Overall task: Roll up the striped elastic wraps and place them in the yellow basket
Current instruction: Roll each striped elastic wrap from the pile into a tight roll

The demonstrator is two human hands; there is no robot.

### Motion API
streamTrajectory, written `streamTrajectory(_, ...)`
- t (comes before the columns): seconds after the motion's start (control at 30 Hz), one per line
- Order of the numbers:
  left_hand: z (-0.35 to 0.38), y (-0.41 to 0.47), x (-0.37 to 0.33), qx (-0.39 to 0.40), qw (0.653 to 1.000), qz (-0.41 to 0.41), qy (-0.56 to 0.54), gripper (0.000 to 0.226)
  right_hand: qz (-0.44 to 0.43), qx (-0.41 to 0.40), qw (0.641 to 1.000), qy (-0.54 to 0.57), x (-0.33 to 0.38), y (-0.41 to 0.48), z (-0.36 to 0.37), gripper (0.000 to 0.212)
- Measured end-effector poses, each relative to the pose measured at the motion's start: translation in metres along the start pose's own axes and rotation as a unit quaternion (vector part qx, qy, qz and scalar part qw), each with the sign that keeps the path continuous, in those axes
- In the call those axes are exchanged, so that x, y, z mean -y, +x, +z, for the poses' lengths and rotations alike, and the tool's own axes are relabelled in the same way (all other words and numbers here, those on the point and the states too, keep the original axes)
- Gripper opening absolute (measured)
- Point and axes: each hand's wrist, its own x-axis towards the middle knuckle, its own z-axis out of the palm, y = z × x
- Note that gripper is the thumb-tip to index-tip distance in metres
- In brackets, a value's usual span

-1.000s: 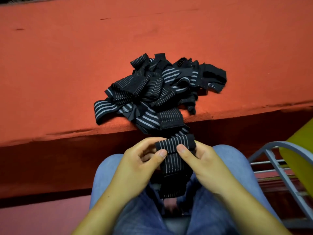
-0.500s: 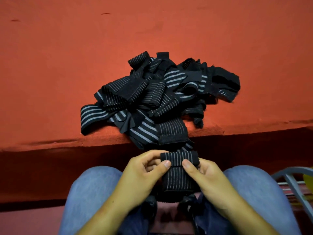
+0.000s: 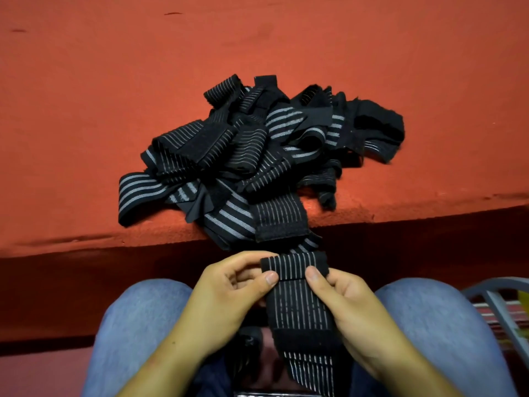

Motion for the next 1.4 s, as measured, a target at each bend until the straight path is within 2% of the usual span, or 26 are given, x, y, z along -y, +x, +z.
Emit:
streamTrajectory(0.13, 0.001, 0.002, 0.000, -0.015, 1.000, 0.001, 0.007, 0.027, 0.044, -0.013, 0.999, -0.010, -0.001, 0.002, 0.001, 0.072)
streamTrajectory(0.2, 0.002, 0.002, 0.000, -0.020, 1.000, 0.008, 0.018, 0.026, 0.058, -0.005, 0.998, -0.004, -0.001, 0.002, 0.001, 0.080)
streamTrajectory(0.4, 0.001, -0.002, 0.000, -0.022, 0.981, 0.089, 0.172, 0.028, 0.071, 0.025, 0.996, 0.056, 0.005, -0.002, -0.006, 0.063)
streamTrajectory(0.53, 0.000, -0.003, -0.001, -0.020, 0.976, 0.109, 0.186, 0.024, 0.054, 0.027, 0.997, 0.037, 0.004, 0.001, -0.002, 0.054)
streamTrajectory(0.7, -0.001, -0.003, 0.000, 0.007, 0.995, 0.022, 0.098, 0.041, 0.033, 0.029, 0.998, 0.036, 0.004, 0.003, 0.002, 0.040)
streamTrajectory(0.8, -0.003, -0.003, 0.001, 0.043, 0.997, -0.022, 0.058, 0.043, 0.011, 0.024, 0.999, 0.027, 0.003, 0.004, 0.001, 0.029)
streamTrajectory(0.9, -0.004, -0.002, 0.003, 0.065, 0.996, -0.046, 0.027, 0.038, -0.019, 0.023, 1.000, 0.007, 0.002, 0.003, 0.001, 0.033)
streamTrajectory(1.03, -0.006, -0.001, 0.009, 0.057, 0.998, -0.037, 0.008, 0.040, -0.044, -0.002, 0.999, -0.032, 0.001, 0.002, 0.003, 0.033)
streamTrajectory(1.2, -0.005, -0.001, 0.009, 0.048, 0.999, -0.024, -0.006, 0.027, -0.056, -0.014, 0.996, -0.074, 0.000, 0.001, 0.003, 0.023)
streamTrajectory(1.4, -0.005, -0.001, 0.006, 0.040, 0.999, -0.028, -0.020, 0.023, -0.043, -0.021, 0.994, -0.094, 0.003, 0.000, 0.006, 0.037)
